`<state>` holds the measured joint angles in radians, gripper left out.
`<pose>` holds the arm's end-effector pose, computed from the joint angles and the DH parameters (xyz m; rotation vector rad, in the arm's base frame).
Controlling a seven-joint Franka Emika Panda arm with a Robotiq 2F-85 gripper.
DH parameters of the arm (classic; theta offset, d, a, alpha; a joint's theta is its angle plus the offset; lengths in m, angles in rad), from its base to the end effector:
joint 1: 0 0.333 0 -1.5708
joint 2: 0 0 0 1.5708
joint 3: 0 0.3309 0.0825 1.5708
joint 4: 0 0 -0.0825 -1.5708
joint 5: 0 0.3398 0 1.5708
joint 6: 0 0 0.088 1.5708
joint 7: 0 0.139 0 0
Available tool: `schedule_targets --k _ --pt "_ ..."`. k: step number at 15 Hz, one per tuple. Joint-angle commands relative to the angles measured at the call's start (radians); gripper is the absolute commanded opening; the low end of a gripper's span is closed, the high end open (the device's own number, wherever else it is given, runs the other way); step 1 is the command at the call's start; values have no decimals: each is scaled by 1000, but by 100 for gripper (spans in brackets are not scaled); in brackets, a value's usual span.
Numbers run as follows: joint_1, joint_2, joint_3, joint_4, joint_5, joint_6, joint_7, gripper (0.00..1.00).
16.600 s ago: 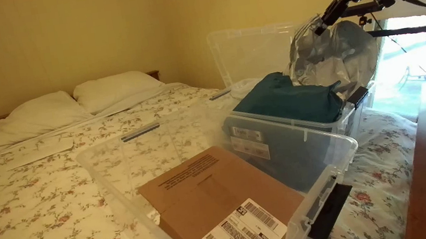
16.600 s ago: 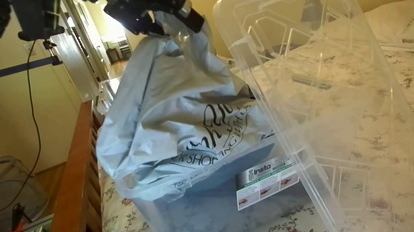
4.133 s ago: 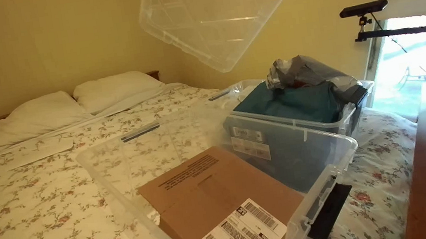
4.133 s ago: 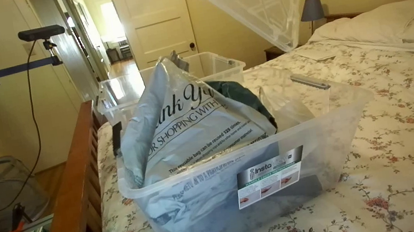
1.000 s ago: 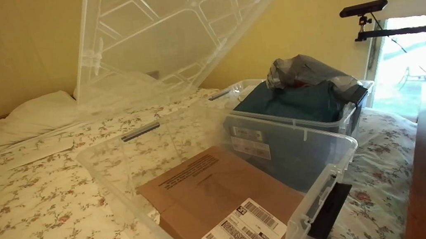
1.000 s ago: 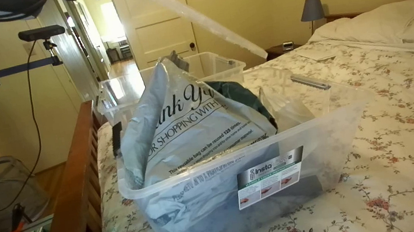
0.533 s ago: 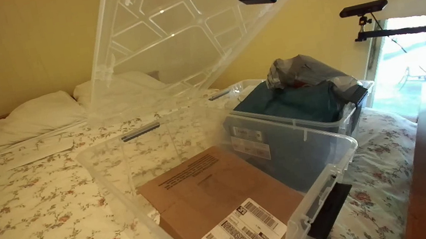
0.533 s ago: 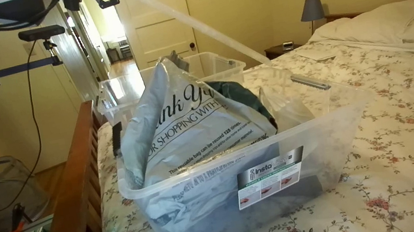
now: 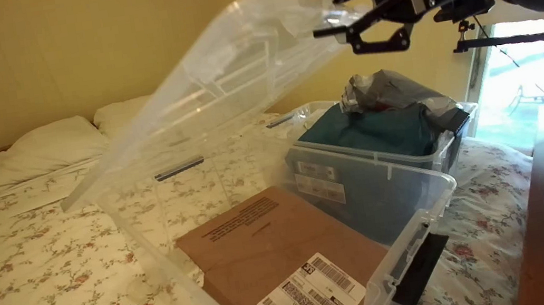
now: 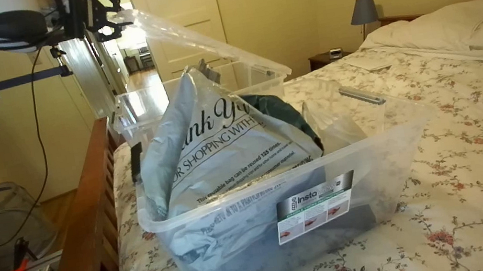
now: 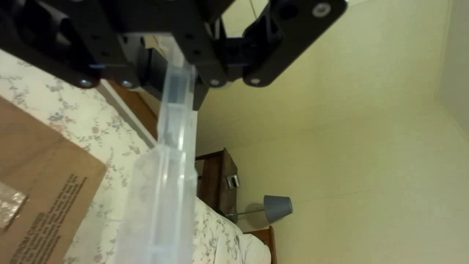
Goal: Push the grey plastic bag down in the container on the right and close the container on the left with the clear lid
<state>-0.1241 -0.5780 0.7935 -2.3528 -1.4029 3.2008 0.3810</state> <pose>0.2430 0.3870 0.5394 1.2646 1.8156 1.4019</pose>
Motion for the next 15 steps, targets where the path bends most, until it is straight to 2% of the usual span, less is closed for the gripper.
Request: schedule_targets --k 1,4,5,6,7,10,11,12,15 --pt "65 -1 -17 -125 2 -57 -116 3" --pt "119 57 -25 -202 85 -186 -286 3" --pt "217 125 -88 -212 71 -270 -332 3" --pt "250 152 -110 -220 77 -284 -368 3" --pt "234 127 -94 -239 160 -250 -442 3" --pt "355 159 -191 -251 292 -216 -574 3" --pt "401 168 -225 -254 350 -227 -633 37" --pt "451 173 -261 -259 417 -250 -684 39" --pt "644 199 -400 -279 650 -317 -861 58"
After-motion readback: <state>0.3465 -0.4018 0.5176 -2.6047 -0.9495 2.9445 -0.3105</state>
